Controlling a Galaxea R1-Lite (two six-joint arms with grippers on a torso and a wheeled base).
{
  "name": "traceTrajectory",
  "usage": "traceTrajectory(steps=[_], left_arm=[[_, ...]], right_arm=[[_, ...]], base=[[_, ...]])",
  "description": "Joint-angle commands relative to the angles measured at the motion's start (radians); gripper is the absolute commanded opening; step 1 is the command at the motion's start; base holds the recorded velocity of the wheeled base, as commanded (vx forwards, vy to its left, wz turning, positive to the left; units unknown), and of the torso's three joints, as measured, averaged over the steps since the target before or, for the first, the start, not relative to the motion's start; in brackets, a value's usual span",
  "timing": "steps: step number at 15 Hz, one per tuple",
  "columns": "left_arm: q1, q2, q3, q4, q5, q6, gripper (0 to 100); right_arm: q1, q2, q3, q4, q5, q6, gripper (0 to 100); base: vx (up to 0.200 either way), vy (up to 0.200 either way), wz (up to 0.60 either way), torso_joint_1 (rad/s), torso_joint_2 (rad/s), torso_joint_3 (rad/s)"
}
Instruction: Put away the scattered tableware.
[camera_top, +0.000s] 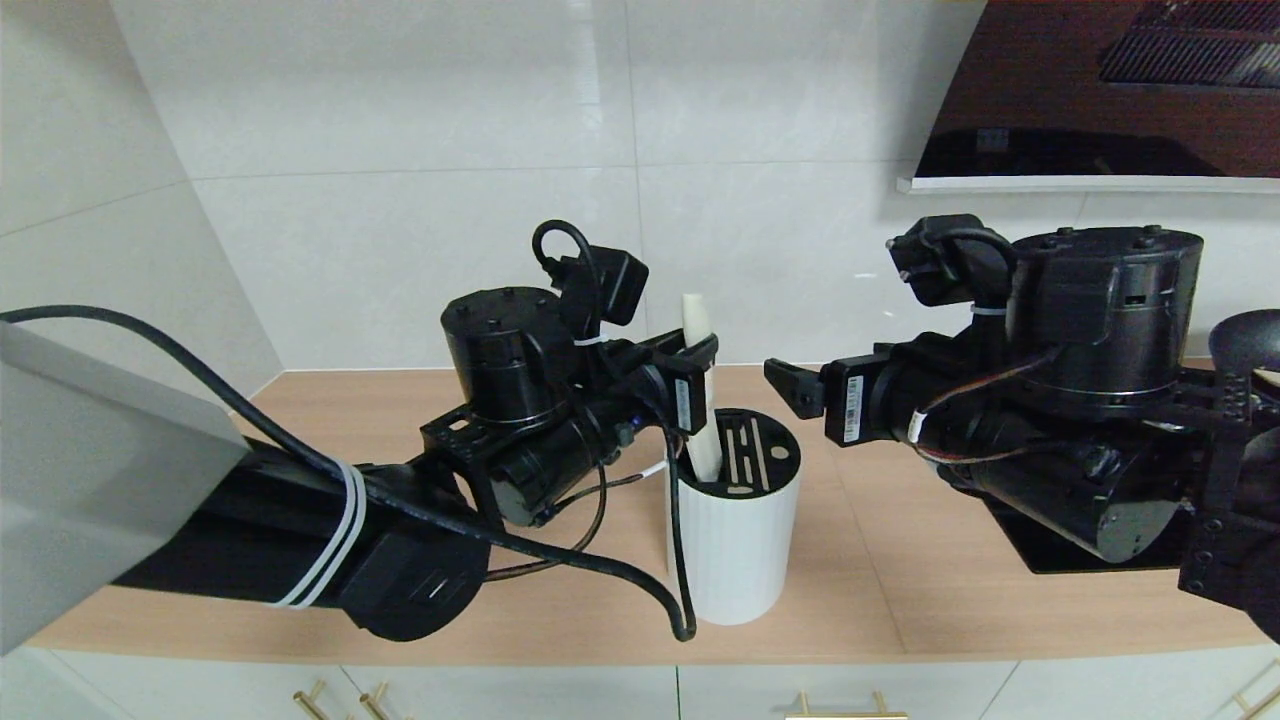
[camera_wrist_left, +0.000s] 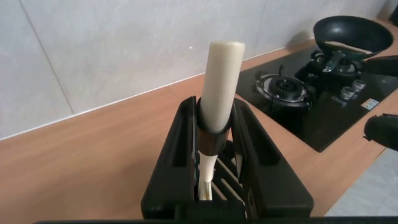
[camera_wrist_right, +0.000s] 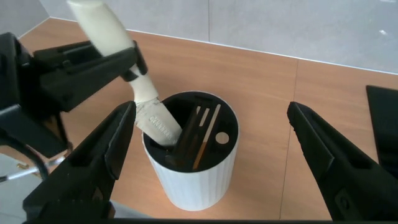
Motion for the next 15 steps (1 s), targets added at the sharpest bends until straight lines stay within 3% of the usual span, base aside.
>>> traceTrajectory(steps=[1, 15], left_arm=[[-0.013, -0.045, 0.014, -0.011, 0.001, 0.000, 0], [-0.030, 0.046, 0.018, -0.008, -0.001, 0.000, 0]], right_arm=[[0.001, -0.001, 0.000, -0.001, 0.000, 0.000, 100], [0.001, 0.004, 0.002, -0.001, 0.000, 0.000, 100]], base=[[0.000, 0.000, 0.00, 0.000, 0.00, 0.000], [0.000, 0.000, 0.00, 0.000, 0.00, 0.000]])
